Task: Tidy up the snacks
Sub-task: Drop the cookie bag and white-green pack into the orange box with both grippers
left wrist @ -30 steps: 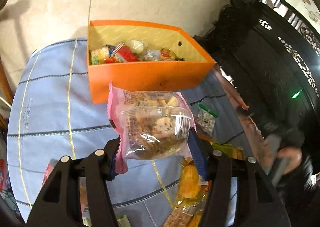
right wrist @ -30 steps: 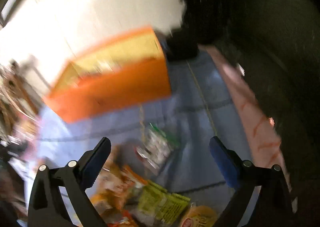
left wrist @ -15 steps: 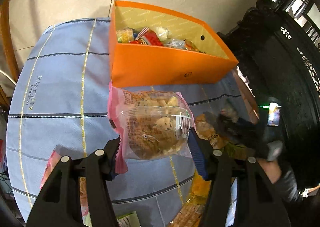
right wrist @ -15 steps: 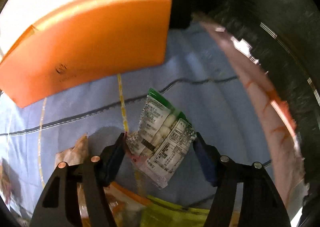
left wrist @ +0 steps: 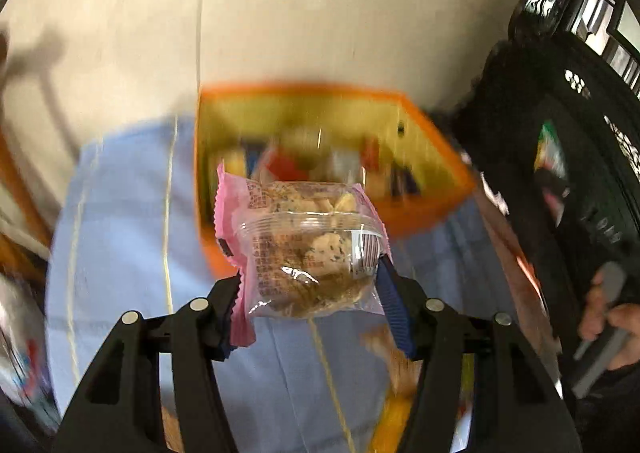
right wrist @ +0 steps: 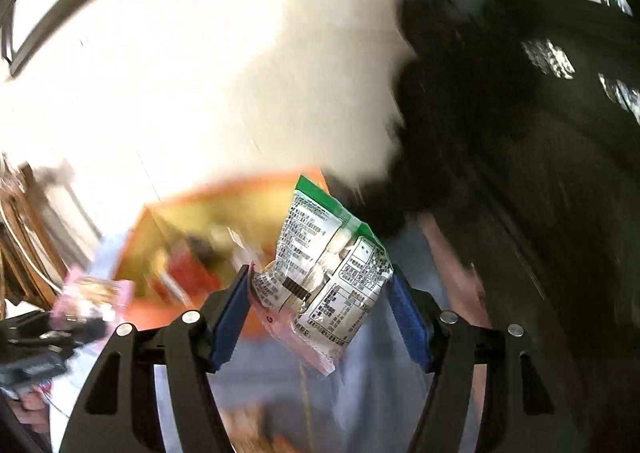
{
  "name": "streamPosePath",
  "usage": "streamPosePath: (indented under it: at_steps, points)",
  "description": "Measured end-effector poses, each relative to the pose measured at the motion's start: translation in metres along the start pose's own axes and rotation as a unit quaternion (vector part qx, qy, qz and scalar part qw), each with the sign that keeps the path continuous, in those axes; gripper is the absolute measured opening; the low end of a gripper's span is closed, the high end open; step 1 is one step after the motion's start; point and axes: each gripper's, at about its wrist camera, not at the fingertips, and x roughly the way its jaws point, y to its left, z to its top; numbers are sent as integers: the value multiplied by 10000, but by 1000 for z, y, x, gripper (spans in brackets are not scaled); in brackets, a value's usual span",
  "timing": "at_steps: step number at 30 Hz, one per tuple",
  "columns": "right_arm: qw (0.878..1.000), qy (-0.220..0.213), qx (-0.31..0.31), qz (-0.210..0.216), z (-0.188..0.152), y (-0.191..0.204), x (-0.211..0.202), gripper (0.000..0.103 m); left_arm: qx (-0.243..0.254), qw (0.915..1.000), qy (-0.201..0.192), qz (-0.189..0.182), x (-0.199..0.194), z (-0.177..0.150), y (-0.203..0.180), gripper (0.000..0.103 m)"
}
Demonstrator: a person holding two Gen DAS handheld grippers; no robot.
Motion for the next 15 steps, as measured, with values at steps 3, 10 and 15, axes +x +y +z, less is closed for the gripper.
streamPosePath:
  at_steps: [3,10,15]
  points:
    - [9996,-145,-243,38,42,12,18,67,392,9987,-304,61,3,43,-12,57]
    - [9976,83,-680,34,77,17,76,99,658,9901,-815,937,9,92,-23,99]
    - [9935,535,-1006,-9,34,23,67,99,806,9891,-590,1085,-3,55,-5,99]
